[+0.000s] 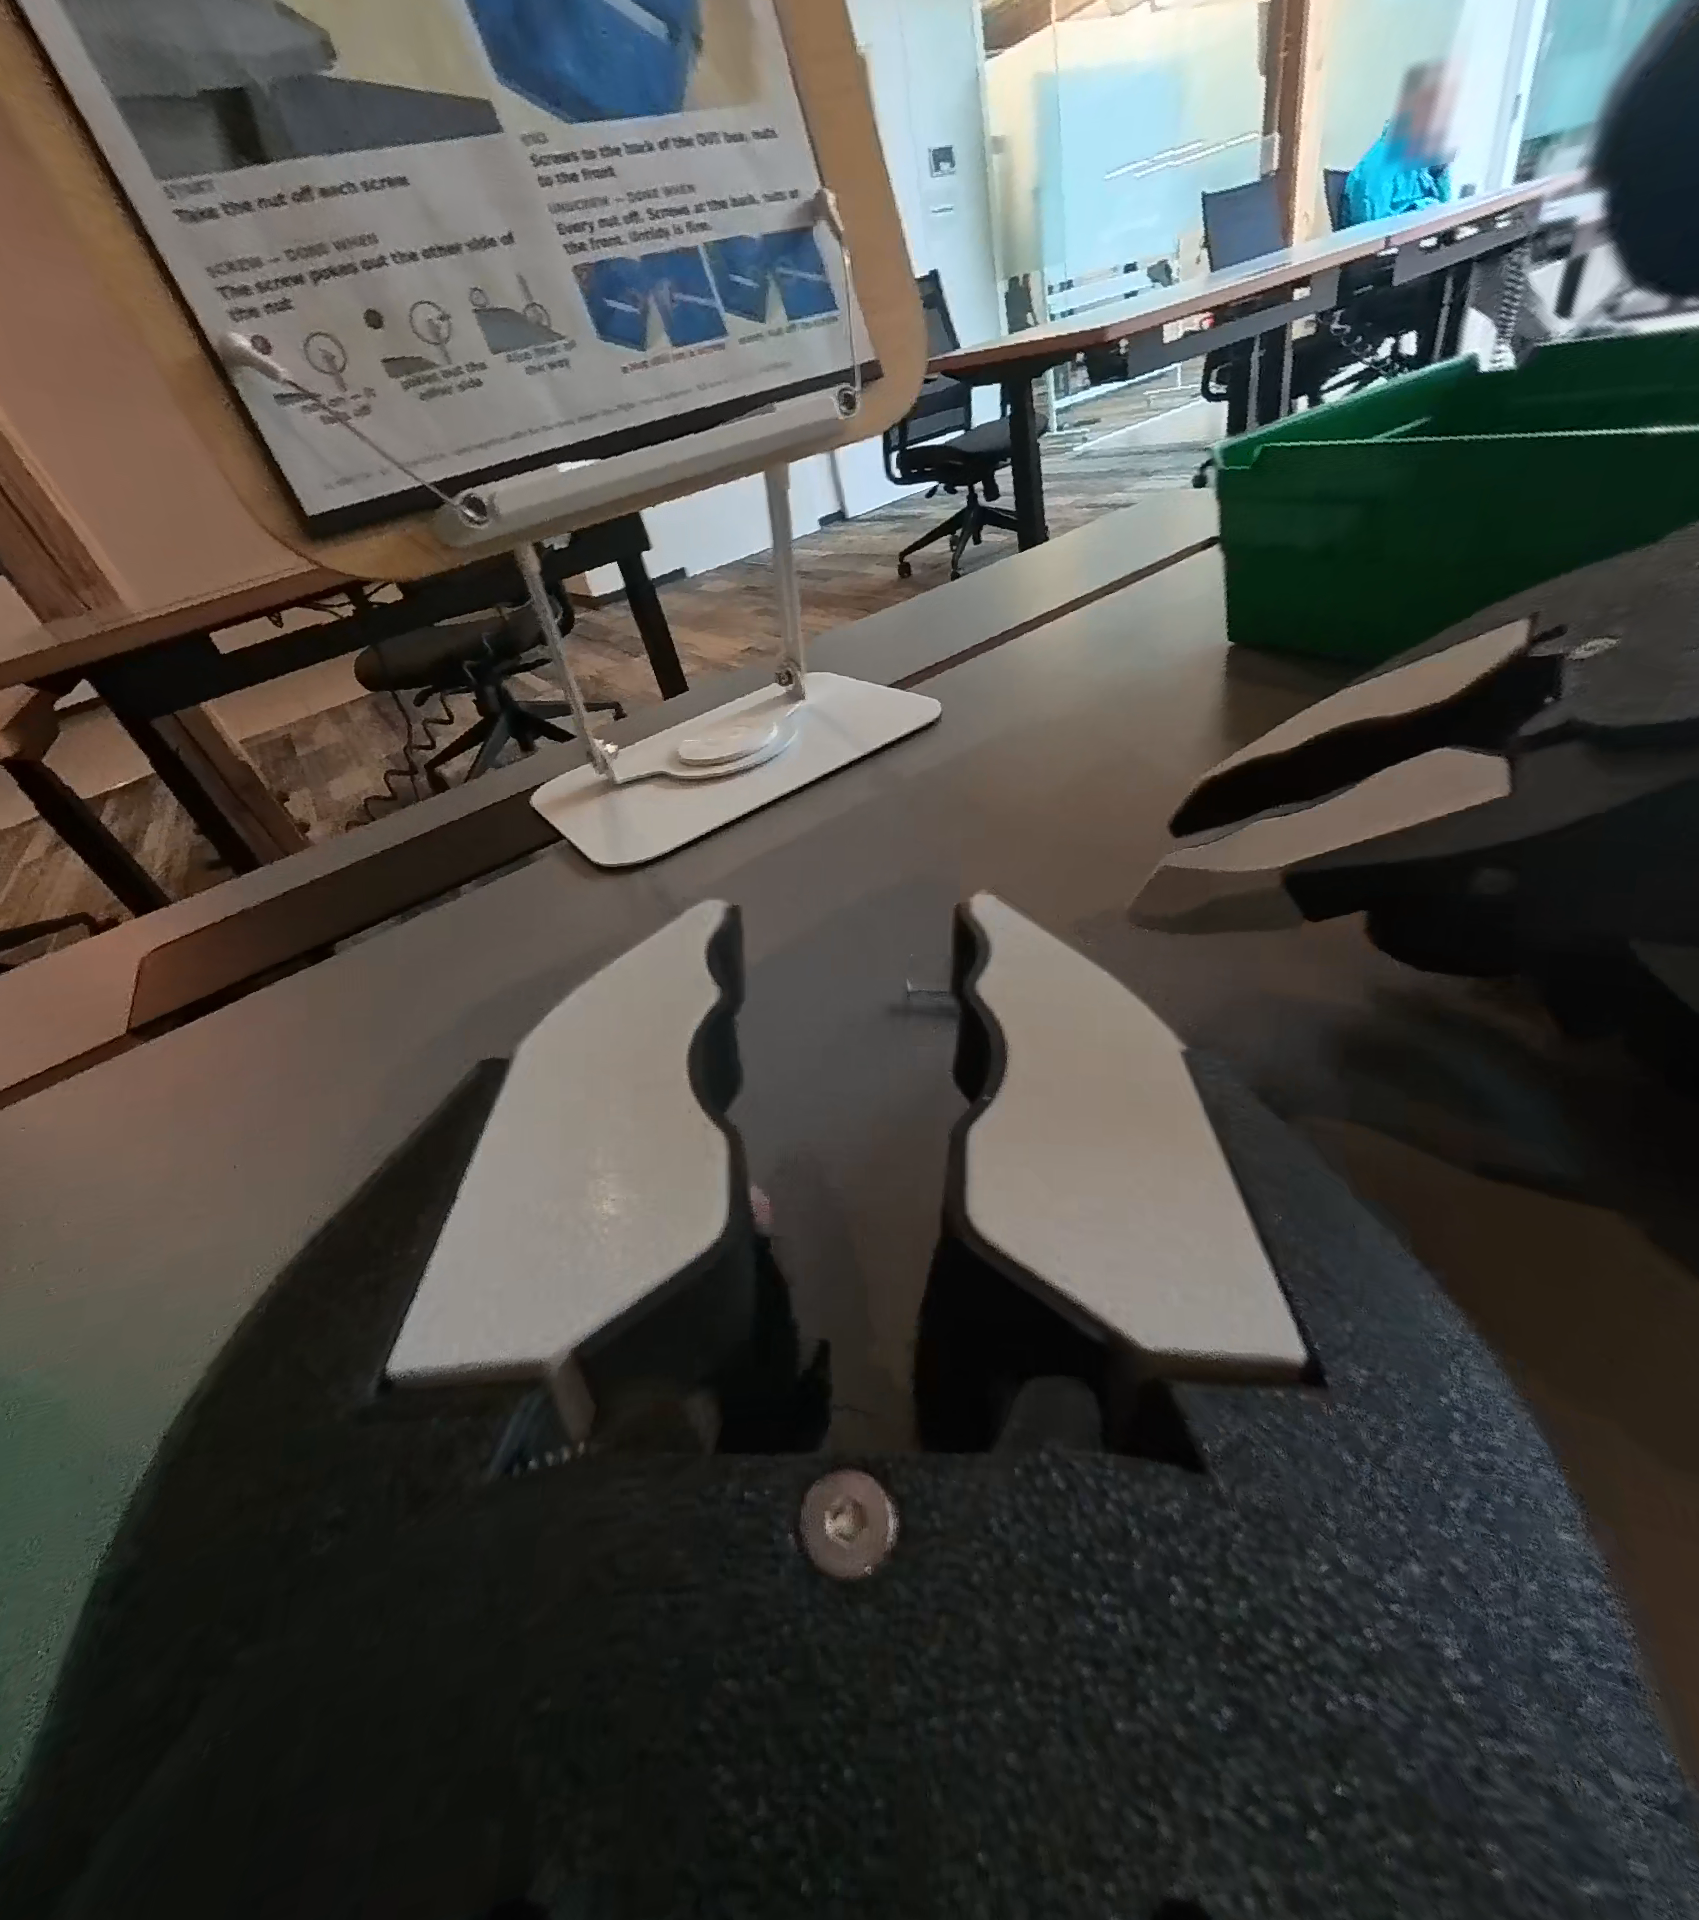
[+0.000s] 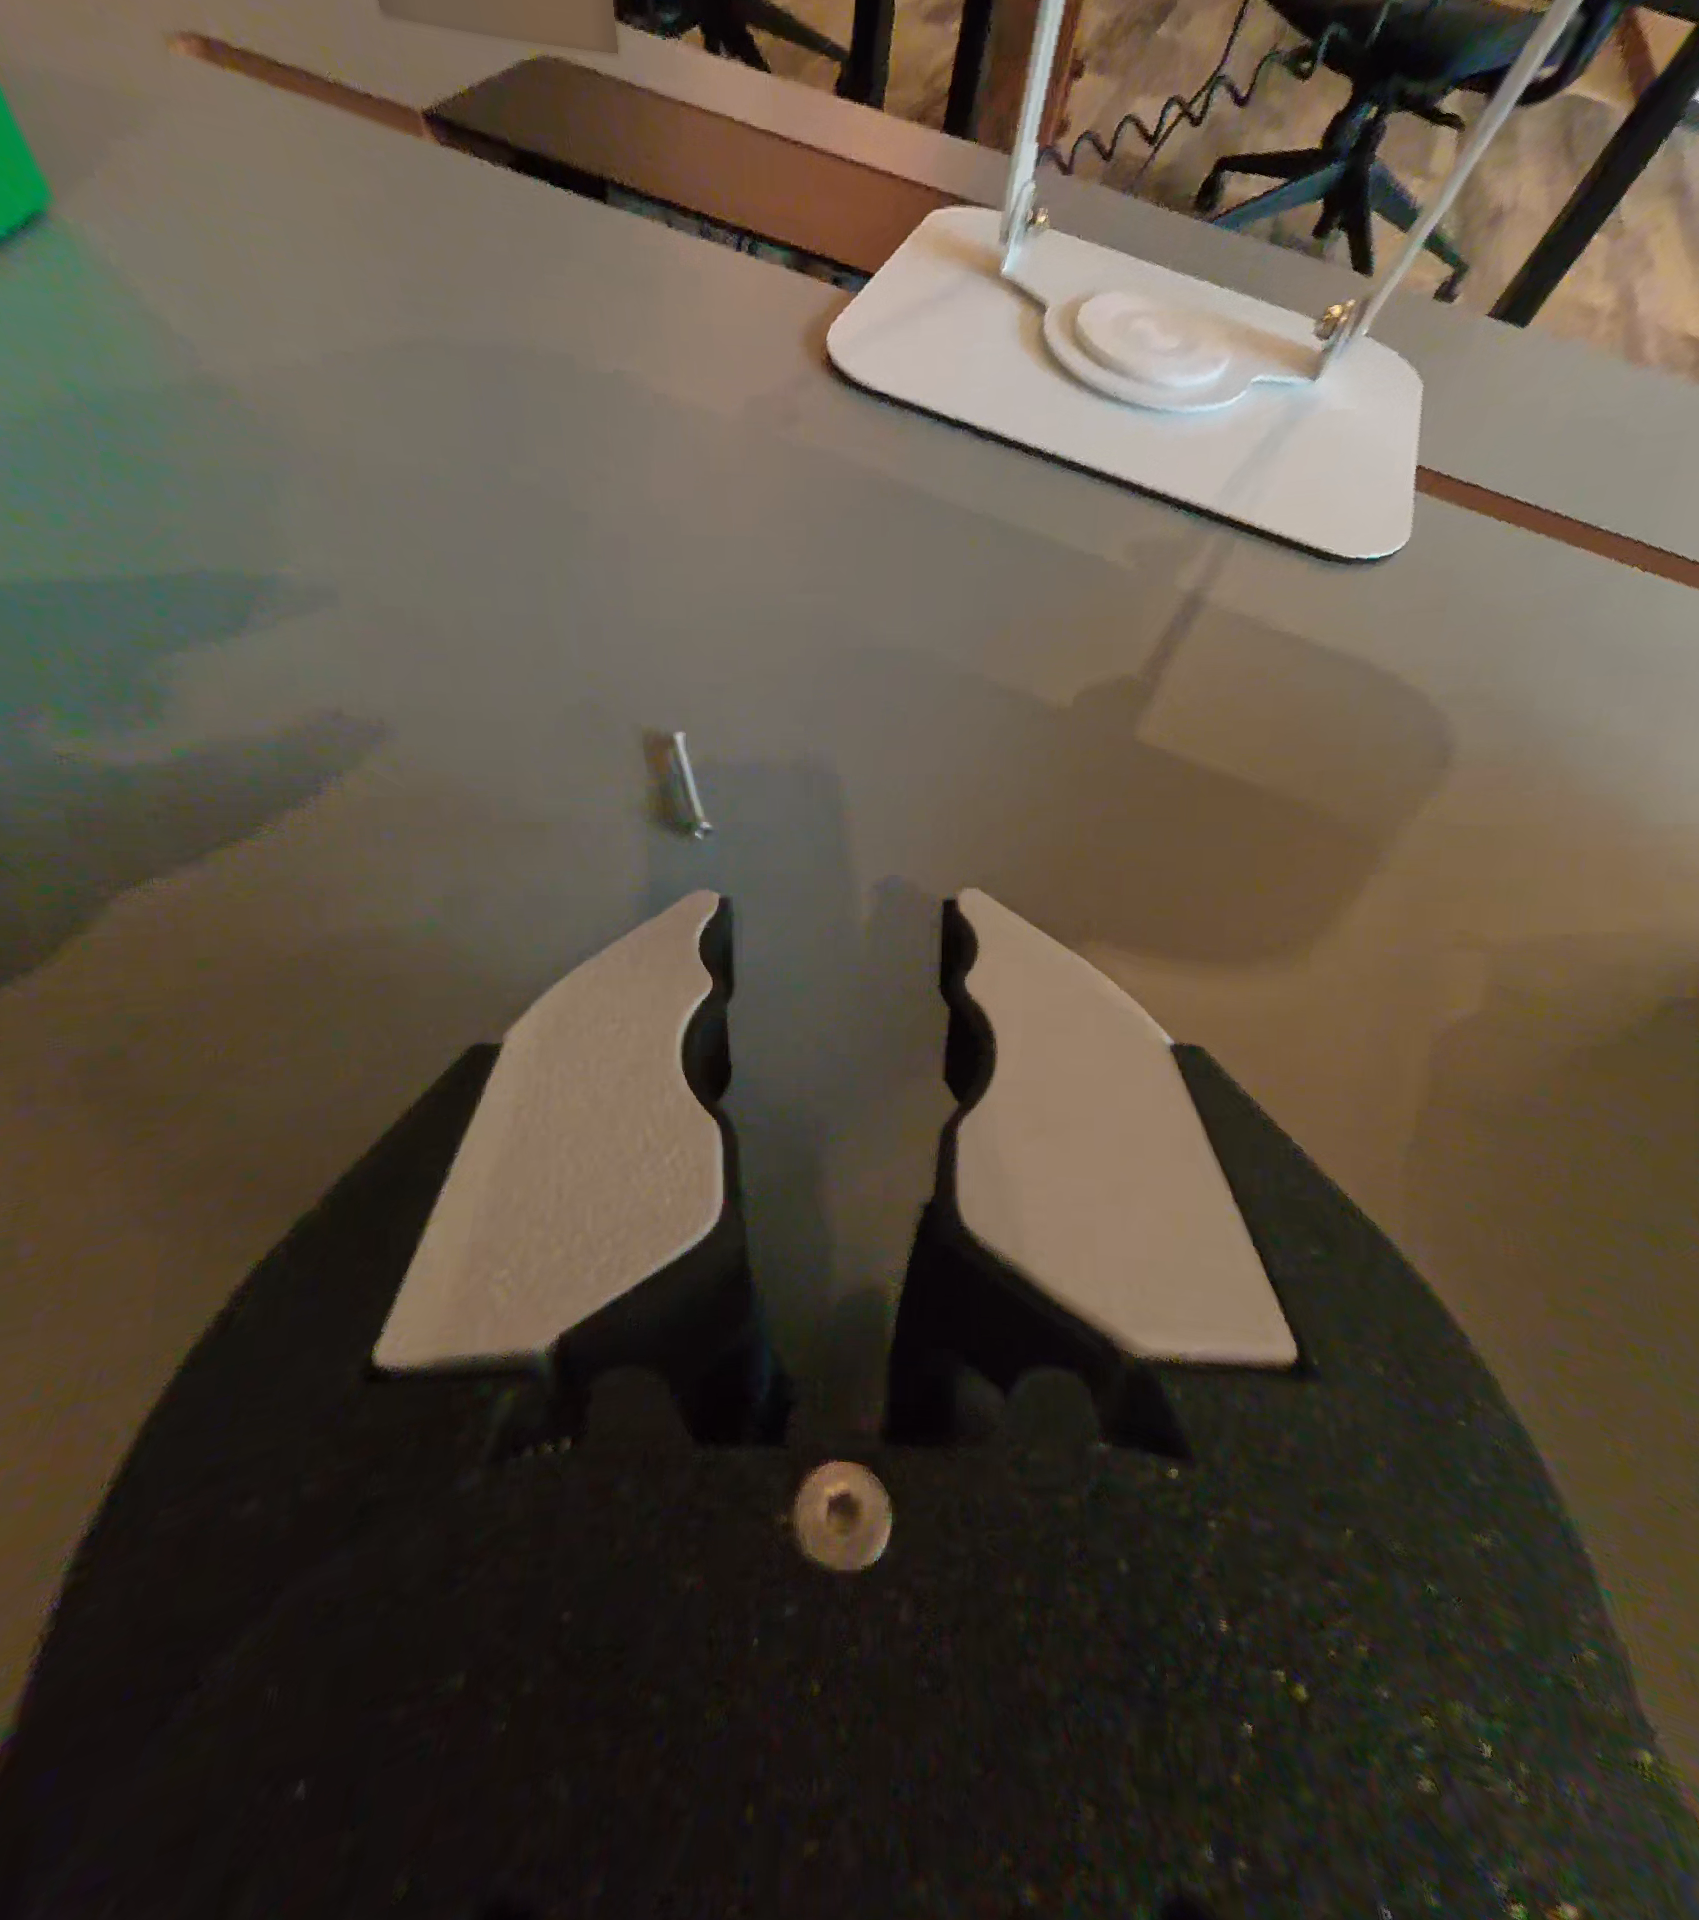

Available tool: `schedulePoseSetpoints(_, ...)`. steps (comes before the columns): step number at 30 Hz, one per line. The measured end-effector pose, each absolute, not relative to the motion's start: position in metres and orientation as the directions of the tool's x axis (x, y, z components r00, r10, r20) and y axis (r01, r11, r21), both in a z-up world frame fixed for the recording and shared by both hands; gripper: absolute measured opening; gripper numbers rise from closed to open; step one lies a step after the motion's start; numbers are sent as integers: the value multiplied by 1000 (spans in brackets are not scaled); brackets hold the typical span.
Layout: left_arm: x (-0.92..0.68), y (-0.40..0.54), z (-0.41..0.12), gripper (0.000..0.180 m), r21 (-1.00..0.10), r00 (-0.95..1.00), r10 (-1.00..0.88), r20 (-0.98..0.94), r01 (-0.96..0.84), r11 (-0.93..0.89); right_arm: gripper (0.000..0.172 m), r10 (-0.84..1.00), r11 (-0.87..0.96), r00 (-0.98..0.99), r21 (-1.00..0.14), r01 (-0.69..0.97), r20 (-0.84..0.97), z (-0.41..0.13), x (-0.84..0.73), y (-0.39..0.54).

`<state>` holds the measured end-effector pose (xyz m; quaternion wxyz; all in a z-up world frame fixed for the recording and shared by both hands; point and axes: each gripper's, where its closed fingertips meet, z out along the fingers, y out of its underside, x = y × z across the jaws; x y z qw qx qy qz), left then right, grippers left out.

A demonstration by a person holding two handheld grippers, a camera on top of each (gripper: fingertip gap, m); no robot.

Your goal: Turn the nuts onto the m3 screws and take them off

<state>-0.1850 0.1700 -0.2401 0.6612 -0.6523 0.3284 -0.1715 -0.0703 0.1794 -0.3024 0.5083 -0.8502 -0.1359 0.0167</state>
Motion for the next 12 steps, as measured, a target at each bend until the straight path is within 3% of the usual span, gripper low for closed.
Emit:
schedulePoseSetpoints(3,-191,177,-240,22,-976,759,-618,-204,-205,70,50,238,-458,968,-870,185,81,-303,-68,180)
schedulePoseSetpoints(5,-199,184,-239,0,-970,790,-569,-228,-234,65,48,240,-462,969,-870,170,62,-303,-68,180)
schedulePoseSetpoints(7,-206,189,-235,0,-970,816,-531,-229,-237,55,27,237,-444,970,-882,159,56,-300,-67,179)
schedulePoseSetpoints(8,-209,192,-232,0,-975,831,-516,-209,-215,49,8,234,-423,970,-893,156,59,-296,-67,179)
schedulePoseSetpoints(12,-212,203,-214,0,-989,858,-493,-146,-142,45,0,229,-308,971,-941,138,67,-277,-67,176)
